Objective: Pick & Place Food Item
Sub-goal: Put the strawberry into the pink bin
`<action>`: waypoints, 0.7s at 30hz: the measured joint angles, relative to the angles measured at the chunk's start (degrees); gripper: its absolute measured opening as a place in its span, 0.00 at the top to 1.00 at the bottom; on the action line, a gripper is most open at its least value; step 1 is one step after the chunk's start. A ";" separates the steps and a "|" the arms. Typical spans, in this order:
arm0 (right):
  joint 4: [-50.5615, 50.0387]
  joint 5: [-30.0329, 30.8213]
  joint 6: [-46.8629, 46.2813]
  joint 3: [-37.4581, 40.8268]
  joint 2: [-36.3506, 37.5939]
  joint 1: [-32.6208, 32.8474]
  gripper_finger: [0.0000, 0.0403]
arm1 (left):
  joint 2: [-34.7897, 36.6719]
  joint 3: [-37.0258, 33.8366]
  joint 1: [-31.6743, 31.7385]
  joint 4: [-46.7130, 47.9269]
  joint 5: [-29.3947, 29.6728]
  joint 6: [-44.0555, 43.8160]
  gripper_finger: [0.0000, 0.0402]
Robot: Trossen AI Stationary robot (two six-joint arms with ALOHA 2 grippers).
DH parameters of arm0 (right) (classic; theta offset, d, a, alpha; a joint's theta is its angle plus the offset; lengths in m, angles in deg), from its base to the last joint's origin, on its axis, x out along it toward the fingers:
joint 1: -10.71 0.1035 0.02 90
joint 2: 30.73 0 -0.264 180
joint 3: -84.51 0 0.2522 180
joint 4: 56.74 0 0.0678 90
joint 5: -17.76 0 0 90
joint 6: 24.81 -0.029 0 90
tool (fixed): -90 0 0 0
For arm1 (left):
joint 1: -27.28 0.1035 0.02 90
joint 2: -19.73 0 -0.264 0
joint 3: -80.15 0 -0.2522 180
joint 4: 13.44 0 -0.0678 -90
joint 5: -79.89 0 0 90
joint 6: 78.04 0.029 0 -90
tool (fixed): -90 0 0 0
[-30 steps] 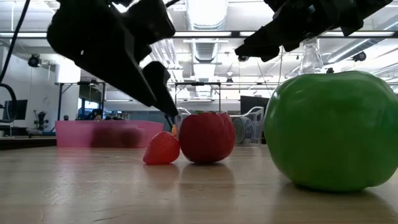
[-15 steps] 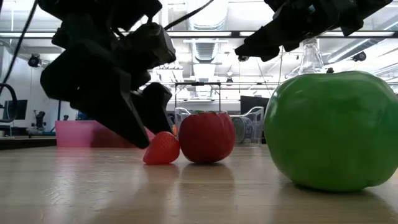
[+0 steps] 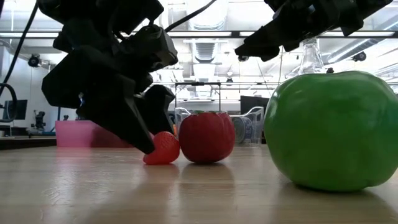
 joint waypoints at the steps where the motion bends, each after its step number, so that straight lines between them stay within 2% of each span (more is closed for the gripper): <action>1: 0.00 0.00 0.00 0.00 0.00 0.00 0.43 | 0.00 0.00 0.00 0.04 -0.02 0.06 0.18; 12: 0.00 0.00 0.00 0.00 0.00 -0.02 0.43 | 0.00 -0.02 0.02 0.19 -0.15 -0.26 0.42; 21: 0.00 0.00 0.00 0.00 0.00 0.00 0.43 | 0.07 -0.02 0.02 0.17 -0.17 -0.59 0.53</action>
